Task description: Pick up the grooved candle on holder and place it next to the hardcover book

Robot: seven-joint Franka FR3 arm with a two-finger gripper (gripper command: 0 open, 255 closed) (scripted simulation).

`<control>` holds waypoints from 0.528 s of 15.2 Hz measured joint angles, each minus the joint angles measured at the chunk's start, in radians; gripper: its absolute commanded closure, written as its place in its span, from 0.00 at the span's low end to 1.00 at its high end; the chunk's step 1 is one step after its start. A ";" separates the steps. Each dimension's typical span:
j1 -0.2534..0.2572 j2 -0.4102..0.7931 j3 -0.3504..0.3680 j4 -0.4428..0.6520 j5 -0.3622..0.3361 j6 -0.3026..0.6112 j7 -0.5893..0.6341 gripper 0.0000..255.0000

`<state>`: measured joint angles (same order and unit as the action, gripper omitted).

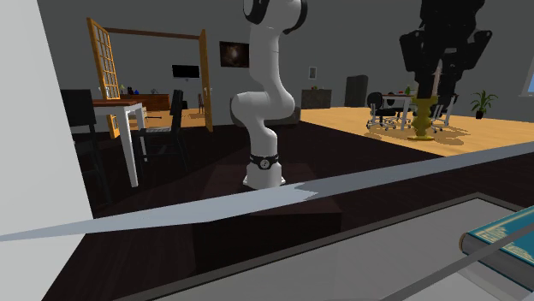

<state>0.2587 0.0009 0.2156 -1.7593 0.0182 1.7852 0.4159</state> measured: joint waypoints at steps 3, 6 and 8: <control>0.025 0.010 0.025 -0.006 -0.004 0.017 0.051 1.00; 0.027 0.012 0.027 -0.044 -0.004 0.056 0.056 1.00; 0.028 0.012 0.028 -0.069 -0.004 0.081 0.058 1.00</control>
<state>0.2870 0.0127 0.2438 -1.8279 0.0142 1.8660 0.4736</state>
